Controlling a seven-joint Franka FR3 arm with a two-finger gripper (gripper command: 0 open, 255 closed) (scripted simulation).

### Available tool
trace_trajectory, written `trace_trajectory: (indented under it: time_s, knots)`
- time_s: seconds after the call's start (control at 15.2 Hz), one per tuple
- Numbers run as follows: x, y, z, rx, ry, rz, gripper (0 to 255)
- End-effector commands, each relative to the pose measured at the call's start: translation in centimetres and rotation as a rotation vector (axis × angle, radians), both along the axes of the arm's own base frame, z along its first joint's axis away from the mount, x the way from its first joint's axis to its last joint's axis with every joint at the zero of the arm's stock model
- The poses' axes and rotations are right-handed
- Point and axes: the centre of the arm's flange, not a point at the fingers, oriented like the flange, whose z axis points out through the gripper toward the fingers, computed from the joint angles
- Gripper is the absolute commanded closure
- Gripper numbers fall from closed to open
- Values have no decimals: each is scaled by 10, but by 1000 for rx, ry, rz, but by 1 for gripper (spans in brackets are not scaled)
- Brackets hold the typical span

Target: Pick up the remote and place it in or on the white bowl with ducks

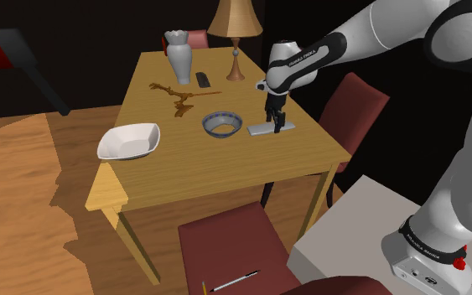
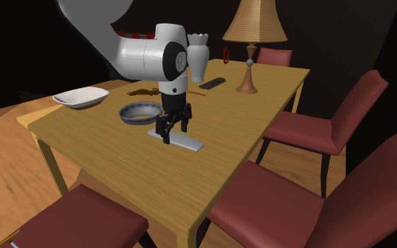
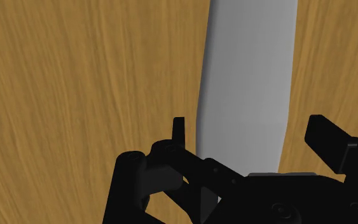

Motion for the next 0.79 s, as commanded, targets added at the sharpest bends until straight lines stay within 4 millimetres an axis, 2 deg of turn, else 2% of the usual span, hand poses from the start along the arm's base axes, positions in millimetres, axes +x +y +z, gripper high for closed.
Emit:
trace_trajectory:
  time_s: [0.0, 0.46, 0.53, 0.73]
  knots:
    - [1, -1, -6, 0, -1, 0, 0]
    - [1, -1, -6, 0, -1, 0, 0]
    - [1, -1, -6, 0, -1, 0, 255]
    - [1, -1, -6, 0, -1, 0, 255]
